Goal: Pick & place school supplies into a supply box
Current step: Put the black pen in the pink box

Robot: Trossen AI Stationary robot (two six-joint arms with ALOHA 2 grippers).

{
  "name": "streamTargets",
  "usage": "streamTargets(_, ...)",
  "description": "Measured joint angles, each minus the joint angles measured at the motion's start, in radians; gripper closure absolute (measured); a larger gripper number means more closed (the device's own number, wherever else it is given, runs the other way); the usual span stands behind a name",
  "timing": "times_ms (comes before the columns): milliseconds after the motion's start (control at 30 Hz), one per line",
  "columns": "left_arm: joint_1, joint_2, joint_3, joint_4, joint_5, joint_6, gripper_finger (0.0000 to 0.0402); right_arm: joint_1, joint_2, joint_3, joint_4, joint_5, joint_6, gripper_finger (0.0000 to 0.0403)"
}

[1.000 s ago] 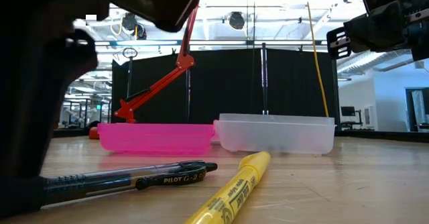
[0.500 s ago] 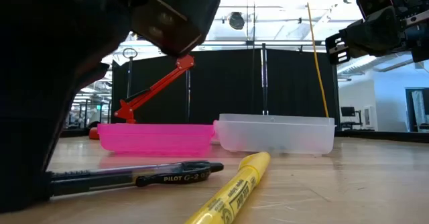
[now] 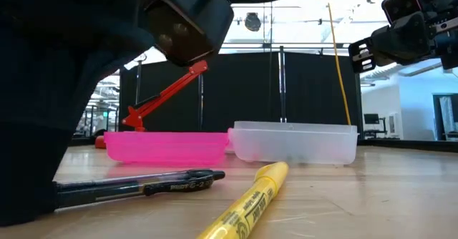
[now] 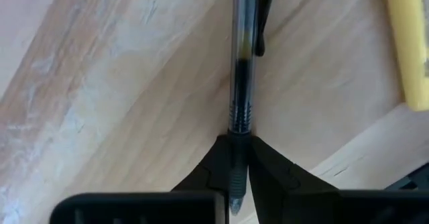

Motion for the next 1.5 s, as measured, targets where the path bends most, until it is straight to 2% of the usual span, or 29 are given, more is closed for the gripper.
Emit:
streamTargets(200,-0.009,-0.062,0.06,-0.032,-0.129,-0.044,0.0367,0.0,0.0,0.0,0.002,0.0,0.0,0.0403)
streamTargets(333,0.002,-0.071,0.075,-0.032,-0.139,-0.11,0.0367,0.0,0.0,0.0,0.004,0.0,0.0,0.0403)
streamTargets(467,0.039,-0.084,0.078,0.003,-0.105,-0.136,0.0367,0.0,0.0,0.0,0.004,0.0,0.0,0.0403)
streamTargets(600,0.09,-0.09,0.078,0.018,-0.105,-0.084,0.0367,0.0,0.0,0.0,-0.001,0.0,0.003,0.0403)
streamTargets(800,0.18,-0.125,0.079,0.191,-0.216,0.047,0.0367,0.0,0.0,0.0,-0.001,-0.001,0.023,0.0403)
streamTargets(967,0.253,-0.146,0.081,0.275,-0.318,0.066,0.0367,0.0,0.0,0.0,-0.009,-0.001,0.023,0.0403)
streamTargets(1167,0.29,-0.162,0.08,0.212,-0.423,0.109,0.0367,0.0,0.001,0.0,-0.047,-0.001,0.04,0.0403)
streamTargets(1300,0.294,-0.223,0.079,0.202,-0.509,0.124,0.0367,0.0,0.001,0.0,-0.046,-0.001,0.084,0.0403)
streamTargets(1433,0.278,-0.31,0.081,0.099,-0.62,0.052,0.0367,0.001,0.0,0.0,-0.05,-0.004,0.098,0.0403)
streamTargets(1500,0.261,-0.357,0.081,0.051,-0.638,-0.005,0.0368,0.001,0.0,0.0,-0.05,-0.005,0.098,0.0403)
